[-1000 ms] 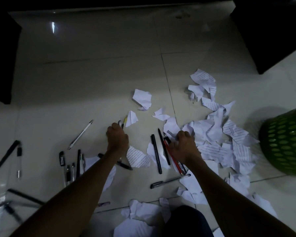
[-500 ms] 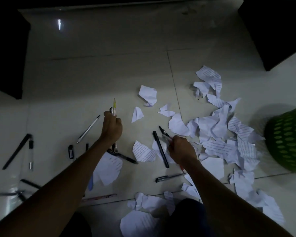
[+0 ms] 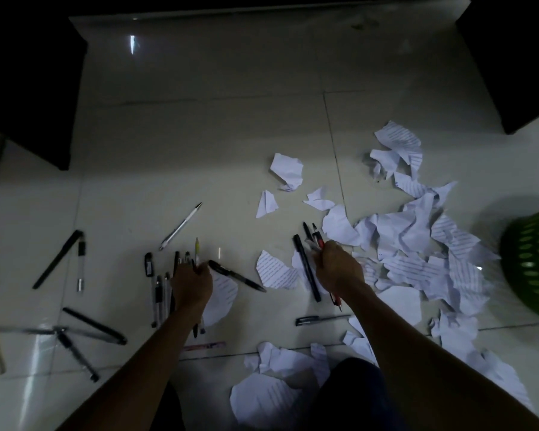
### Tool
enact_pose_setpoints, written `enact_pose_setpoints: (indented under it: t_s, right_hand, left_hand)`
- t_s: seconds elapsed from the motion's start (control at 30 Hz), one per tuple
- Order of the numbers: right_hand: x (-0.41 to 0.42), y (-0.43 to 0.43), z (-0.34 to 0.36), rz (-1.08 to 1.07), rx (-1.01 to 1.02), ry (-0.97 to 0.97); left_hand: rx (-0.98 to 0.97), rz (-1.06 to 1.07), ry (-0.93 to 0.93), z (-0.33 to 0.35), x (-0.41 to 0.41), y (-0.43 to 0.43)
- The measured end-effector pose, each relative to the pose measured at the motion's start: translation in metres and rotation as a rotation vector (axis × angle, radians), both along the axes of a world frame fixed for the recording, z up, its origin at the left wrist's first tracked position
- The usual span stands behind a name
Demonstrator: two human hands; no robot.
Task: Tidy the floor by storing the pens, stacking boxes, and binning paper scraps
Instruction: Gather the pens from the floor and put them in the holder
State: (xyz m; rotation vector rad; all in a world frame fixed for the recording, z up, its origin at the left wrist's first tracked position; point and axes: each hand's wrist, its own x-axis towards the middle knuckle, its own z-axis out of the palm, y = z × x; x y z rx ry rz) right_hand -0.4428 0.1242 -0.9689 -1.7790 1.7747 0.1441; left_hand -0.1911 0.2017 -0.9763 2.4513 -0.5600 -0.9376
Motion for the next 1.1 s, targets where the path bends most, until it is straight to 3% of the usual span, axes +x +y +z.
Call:
enact_pose_setpoints:
  t_s: [0.13,0.4,0.7,1.1]
  right_hand:
    - [0.004,0.0,0.002,0.0,0.019,-0.032]
    - [0.015,-0.006,0.004,-0.03,-0.032,-0.055]
    - [0.02,-0.01,-0.003,-0.152,0.027,-0.148]
    - [0.023,-0.011,-0.006,-0.203,0.045,-0.079]
  left_hand:
    - [0.078,-0.047,0.025,-0.004,-0.001,0.011]
    - [-0.004,-0.05,0.084,-0.003,-0.007,-0.002]
    - [0.075,-0.166,0.068,-0.008,-0.014,-0.012]
    - [-0.095,-0.21,-0.033,0.009,0.031,-0.045]
